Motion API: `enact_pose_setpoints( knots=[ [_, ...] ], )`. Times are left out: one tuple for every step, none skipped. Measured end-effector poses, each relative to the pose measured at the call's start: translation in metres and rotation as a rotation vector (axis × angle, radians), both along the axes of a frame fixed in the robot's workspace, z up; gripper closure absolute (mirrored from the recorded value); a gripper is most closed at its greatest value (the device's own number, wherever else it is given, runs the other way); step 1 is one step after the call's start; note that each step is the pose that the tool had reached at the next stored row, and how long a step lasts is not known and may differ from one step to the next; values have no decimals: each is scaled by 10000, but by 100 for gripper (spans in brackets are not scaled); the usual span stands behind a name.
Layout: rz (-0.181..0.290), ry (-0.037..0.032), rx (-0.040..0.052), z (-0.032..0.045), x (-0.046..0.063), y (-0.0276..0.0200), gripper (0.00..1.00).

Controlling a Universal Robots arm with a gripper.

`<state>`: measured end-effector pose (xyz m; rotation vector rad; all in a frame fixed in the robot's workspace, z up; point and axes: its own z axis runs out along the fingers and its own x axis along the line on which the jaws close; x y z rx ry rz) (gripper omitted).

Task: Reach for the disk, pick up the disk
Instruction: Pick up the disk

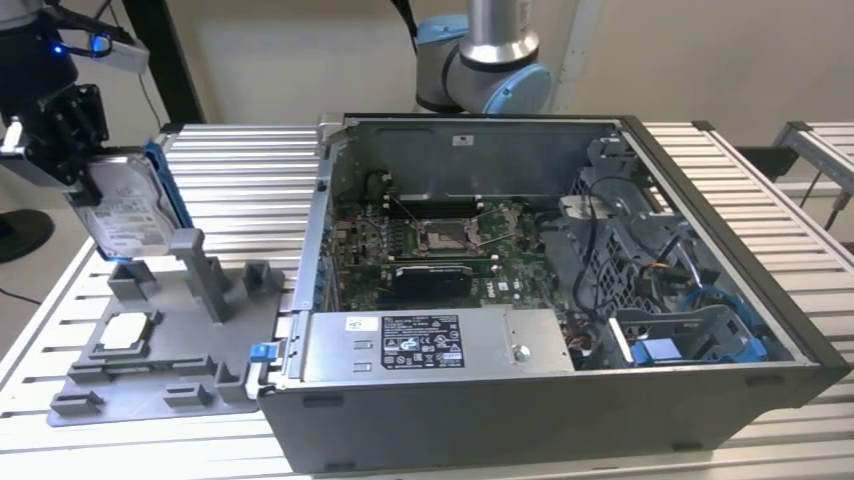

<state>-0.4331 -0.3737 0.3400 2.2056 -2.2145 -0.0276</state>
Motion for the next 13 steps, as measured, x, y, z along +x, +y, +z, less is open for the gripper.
enact_pose_setpoints(
  knots=[
    [1, 0, -1, 10, 0, 0, 100],
    [0, 0, -1, 21, 0, 0, 100],
    [0, 1, -1, 31, 0, 0, 100],
    [0, 0, -2, 44, 0, 0, 100],
    [1, -1, -2, 56, 0, 0, 100],
    [0, 0, -3, 70, 0, 0, 100],
    [0, 0, -3, 83, 0, 0, 100],
    [1, 1, -5, 109, 0, 0, 100],
    [0, 0, -6, 122, 0, 0, 100],
    [0, 0, -6, 134, 0, 0, 100],
    [0, 1, -7, 148, 0, 0, 100],
    [1, 0, -8, 159, 0, 0, 100],
    [0, 1, -9, 173, 0, 0, 100]
  ],
)
